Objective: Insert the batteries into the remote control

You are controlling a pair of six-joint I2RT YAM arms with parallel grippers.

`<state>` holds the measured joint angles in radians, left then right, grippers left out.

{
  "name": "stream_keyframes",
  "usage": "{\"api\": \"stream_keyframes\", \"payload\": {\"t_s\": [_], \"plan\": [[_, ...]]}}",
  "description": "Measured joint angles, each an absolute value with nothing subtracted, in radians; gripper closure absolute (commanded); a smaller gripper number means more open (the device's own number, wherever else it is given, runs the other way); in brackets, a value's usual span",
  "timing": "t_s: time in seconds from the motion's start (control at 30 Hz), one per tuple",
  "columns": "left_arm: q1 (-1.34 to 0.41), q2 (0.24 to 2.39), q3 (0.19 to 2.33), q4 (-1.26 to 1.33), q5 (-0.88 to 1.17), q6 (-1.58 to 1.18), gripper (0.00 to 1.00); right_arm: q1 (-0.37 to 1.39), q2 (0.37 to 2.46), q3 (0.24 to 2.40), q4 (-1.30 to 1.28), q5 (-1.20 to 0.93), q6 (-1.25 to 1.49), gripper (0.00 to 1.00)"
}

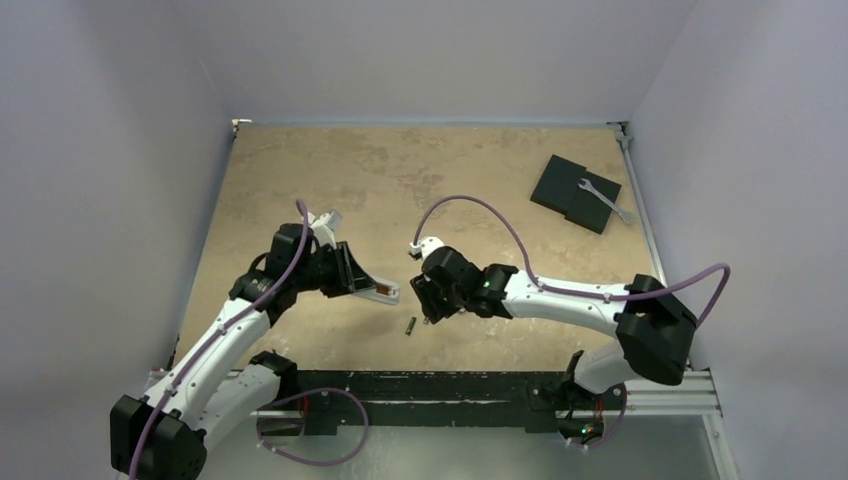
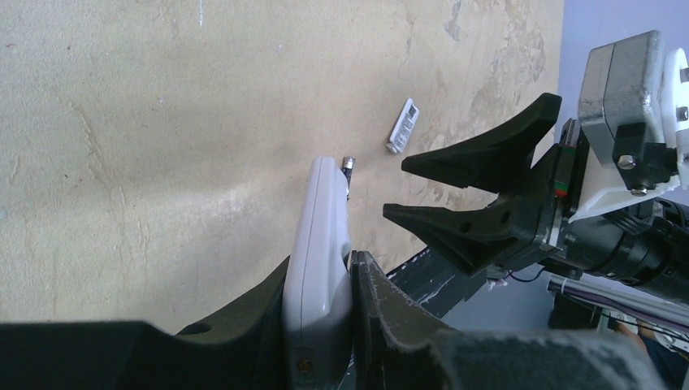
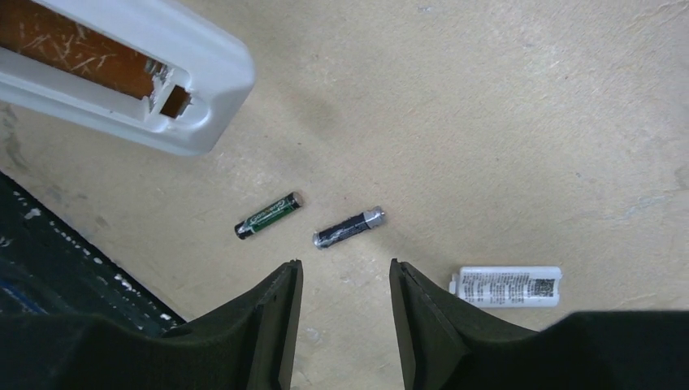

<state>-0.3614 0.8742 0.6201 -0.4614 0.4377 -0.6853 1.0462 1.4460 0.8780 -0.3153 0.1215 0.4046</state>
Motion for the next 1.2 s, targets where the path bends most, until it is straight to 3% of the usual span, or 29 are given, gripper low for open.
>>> {"api": "stream_keyframes", "payload": {"t_s": [0.77,1.2], "plan": [[-0.361,0.818,0.638,-0.566,0.356,-0.658,1.00,1.047,1.631,1.039,-0.433,0.083,0.195,0.52],[-0.361,0.788,0.646,-0.618,0.298,-0.661,1.00,1.093,1.649,1.050,-0.411,-0.004,0.281,0.50]]}}
